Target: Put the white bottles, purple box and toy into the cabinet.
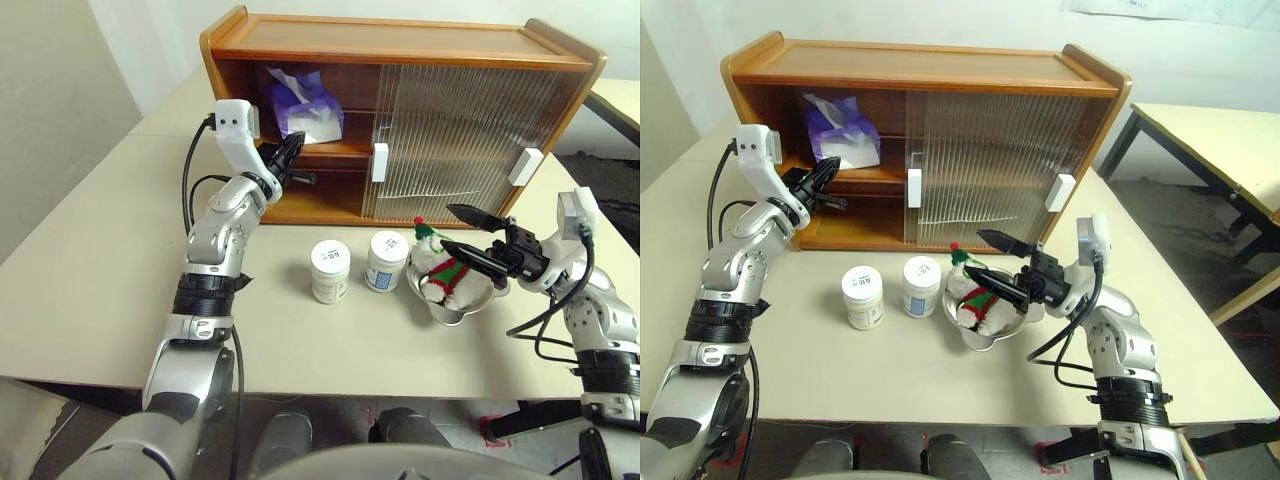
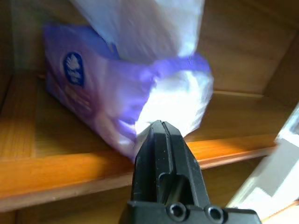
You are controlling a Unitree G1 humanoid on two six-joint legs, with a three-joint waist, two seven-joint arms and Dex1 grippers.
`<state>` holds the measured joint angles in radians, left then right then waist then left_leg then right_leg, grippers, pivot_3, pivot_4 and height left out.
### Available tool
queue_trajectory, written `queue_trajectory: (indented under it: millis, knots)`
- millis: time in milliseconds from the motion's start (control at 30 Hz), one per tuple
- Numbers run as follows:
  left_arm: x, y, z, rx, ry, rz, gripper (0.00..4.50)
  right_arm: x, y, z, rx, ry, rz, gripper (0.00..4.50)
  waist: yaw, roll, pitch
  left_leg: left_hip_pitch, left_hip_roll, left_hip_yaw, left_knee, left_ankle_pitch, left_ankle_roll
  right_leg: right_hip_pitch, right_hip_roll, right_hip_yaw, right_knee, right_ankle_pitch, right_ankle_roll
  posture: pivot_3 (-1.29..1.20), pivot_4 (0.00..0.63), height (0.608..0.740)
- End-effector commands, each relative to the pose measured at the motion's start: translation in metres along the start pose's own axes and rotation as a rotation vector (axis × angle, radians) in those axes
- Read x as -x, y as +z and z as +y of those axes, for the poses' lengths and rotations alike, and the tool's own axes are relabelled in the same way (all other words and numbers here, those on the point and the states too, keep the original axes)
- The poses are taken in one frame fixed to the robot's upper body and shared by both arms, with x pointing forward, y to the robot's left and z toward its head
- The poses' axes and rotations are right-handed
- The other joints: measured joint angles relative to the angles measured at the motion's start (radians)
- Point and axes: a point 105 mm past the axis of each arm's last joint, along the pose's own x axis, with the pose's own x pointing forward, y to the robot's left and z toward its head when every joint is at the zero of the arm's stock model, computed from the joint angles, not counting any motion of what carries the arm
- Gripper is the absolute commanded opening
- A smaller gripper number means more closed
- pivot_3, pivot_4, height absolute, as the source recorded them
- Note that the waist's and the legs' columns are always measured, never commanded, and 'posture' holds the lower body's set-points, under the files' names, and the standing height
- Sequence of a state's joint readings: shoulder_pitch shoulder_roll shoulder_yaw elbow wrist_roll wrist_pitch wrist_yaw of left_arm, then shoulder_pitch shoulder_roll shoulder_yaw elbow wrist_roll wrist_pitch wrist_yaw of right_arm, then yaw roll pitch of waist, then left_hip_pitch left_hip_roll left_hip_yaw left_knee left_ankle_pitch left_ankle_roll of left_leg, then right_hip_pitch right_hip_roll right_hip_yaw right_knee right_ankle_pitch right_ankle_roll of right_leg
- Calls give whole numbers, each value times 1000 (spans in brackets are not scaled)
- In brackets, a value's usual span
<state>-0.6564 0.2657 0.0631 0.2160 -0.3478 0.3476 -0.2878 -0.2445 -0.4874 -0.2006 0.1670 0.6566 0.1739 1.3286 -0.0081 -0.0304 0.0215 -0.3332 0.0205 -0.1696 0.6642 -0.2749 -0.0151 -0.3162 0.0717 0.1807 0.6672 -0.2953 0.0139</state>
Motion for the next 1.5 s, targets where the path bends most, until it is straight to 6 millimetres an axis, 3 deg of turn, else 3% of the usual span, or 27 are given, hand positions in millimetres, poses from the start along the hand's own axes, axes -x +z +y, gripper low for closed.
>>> queue_trajectory:
  millis: [33,233,400,433,500,600,733,867,1100,1300,1500]
  knots:
    - [-6,-6,6,-21,29,3,25,0,-1,1,5,-2,10,4500,-3,0,0,0,0,0,0,0,0,0,0,0,0,0,0,-90,0,740]
    - [-11,-2,10,-41,44,-26,25,-1,0,1,8,-1,8,4500,-12,0,0,0,0,0,0,0,0,0,0,0,0,-3,5,-91,0,740]
    - [-6,8,-8,-17,-60,-69,25,-1,2,0,11,1,6,4500,-14,0,0,-1,0,0,0,0,0,0,0,0,0,-3,6,-91,0,740]
    - [5,14,-17,2,-134,-100,194,0,3,1,8,5,5,4500,-15,0,0,-1,0,0,0,0,0,0,0,0,0,-3,6,-91,0,740]
    - [27,21,-30,14,-249,-130,614,1,4,2,2,14,6,4500,-21,1,-1,-2,-1,0,-1,0,0,0,0,0,-1,-3,5,-82,0,740]
    - [64,10,-27,-32,-361,-65,1598,2,3,5,-16,42,16,4500,-31,2,-1,-1,-1,0,-2,2,-4,0,0,0,0,-5,1,-74,0,740]
    - [112,-16,-16,-142,-503,85,3120,-2,-2,8,-28,90,35,4500,-27,3,-2,-1,0,0,-6,0,-2,-2,0,-1,1,-7,-1,-65,3,740]
    - [140,-30,-1,-125,-523,161,4474,-9,-3,8,-28,118,37,4500,-16,4,-2,-2,0,-2,-5,-3,1,-4,0,-1,1,-7,-3,-58,5,740]
    - [182,-70,-4,-143,-667,341,4474,-11,-2,7,-23,127,42,4500,-15,11,-6,-2,3,-7,-5,-10,-4,-11,0,-5,2,-4,-10,-54,7,740]
    - [178,-109,-16,-209,-719,418,4474,-11,-2,6,-17,123,45,4500,-15,16,-9,-3,4,-7,-5,-10,-4,-15,0,-6,2,-4,-12,-65,6,740]
    - [169,-129,-27,-209,-744,421,4474,-11,-1,7,-13,117,45,4500,-19,21,-12,-11,4,-7,-3,-9,-5,-17,0,-6,3,-4,-12,-74,4,740]
